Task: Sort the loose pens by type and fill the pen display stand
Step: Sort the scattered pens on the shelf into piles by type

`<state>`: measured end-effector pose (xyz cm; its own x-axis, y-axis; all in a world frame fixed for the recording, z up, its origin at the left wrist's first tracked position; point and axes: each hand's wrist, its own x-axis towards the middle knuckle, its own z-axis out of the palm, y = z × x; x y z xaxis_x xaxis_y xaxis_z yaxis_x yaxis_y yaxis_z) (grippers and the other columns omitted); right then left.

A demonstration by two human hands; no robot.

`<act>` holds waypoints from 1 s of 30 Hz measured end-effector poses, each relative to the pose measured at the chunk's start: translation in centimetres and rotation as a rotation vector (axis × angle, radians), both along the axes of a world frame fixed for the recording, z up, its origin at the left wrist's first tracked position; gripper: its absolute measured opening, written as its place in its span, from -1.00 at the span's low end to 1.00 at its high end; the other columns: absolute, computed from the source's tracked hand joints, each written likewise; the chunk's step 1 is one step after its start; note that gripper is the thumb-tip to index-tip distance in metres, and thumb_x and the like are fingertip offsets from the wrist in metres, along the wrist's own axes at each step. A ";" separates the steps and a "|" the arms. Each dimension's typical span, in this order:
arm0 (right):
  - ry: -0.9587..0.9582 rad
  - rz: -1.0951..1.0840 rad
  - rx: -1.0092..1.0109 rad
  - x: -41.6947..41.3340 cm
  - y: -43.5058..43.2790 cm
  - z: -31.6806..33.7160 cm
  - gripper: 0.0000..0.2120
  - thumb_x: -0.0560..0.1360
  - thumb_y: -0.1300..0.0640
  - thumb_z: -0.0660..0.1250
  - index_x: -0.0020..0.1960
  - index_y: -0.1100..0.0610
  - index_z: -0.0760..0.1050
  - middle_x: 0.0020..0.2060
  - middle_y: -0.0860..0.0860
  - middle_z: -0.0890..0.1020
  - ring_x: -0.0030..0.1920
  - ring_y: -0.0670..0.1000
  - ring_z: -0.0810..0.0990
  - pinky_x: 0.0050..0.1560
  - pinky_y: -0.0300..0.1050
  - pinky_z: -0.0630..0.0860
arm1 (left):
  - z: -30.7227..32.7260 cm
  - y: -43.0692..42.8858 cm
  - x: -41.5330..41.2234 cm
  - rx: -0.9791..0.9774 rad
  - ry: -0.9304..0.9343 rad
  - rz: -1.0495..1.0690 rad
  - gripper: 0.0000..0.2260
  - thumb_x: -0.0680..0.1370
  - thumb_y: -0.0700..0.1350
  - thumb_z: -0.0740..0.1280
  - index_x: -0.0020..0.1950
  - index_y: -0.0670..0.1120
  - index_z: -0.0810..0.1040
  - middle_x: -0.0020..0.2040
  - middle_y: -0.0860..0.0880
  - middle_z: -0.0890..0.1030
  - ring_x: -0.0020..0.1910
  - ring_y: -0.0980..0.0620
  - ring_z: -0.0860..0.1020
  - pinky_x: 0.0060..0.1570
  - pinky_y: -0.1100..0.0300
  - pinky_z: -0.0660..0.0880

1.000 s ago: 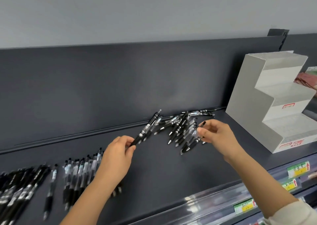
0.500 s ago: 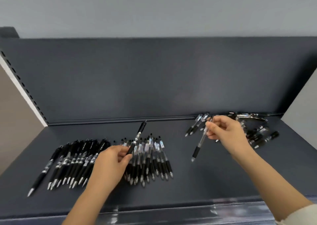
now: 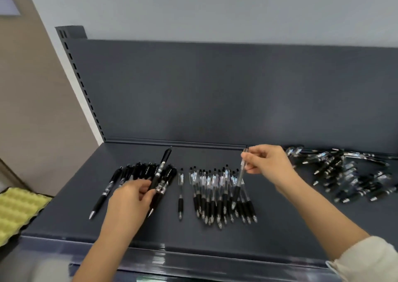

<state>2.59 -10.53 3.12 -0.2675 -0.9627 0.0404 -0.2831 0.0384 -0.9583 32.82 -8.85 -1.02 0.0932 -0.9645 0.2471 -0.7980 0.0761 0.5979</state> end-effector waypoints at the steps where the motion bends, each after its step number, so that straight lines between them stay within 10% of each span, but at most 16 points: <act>1: 0.035 0.019 0.029 0.9 -0.5 0.0 -0.91 0.44 0.21 0.42 -0.10 0.24 0.59 -0.39 0.07 0.62 -0.40 -0.05 0.61 -0.30 -0.21 0.60 | -0.1 0.0 0.6 -0.010 -0.006 0.011 -0.81 0.45 -0.14 0.43 0.06 -0.12 0.64 -0.13 -0.02 0.66 -0.26 0.06 0.55 -0.17 0.19 0.48; 11: 0.600 0.055 0.258 4.9 -3.5 -1.2 -0.76 0.49 0.08 0.34 -0.15 0.27 0.60 -0.33 0.13 0.68 -0.28 0.04 0.66 -0.10 -0.06 0.61 | -1.0 0.2 4.2 -0.040 -0.052 0.074 -0.80 0.45 -0.14 0.43 0.06 -0.11 0.65 -0.16 -0.01 0.63 -0.30 0.11 0.51 -0.25 0.28 0.37; 16: 0.690 0.043 0.251 5.2 -3.4 -2.0 -0.66 0.50 0.02 0.35 0.22 0.12 0.49 -0.01 0.03 0.64 -0.02 0.03 0.59 0.01 -0.13 0.47 | -1.5 0.2 4.4 -0.022 -0.117 0.028 -0.79 0.49 -0.06 0.39 0.09 -0.07 0.63 -0.14 0.03 0.59 -0.26 0.07 0.52 -0.28 0.23 0.42; 30: 0.720 -0.005 0.135 -1.7 1.0 -3.1 -0.80 0.46 0.08 0.38 0.06 0.08 0.59 -0.17 -0.06 0.57 -0.10 -0.04 0.55 0.01 -0.17 0.47 | -0.5 -1.1 -1.2 -0.163 -0.258 -0.188 -0.85 0.44 -0.13 0.43 0.00 -0.09 0.66 -0.14 -0.01 0.59 -0.11 -0.07 0.55 -0.22 0.12 0.52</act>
<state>0.93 -9.50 0.02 -0.2241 -0.9705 0.0891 -0.8406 0.1462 -0.5215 31.58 -9.95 -1.48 -0.1678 -0.9050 0.3910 -0.8840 0.3137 0.3467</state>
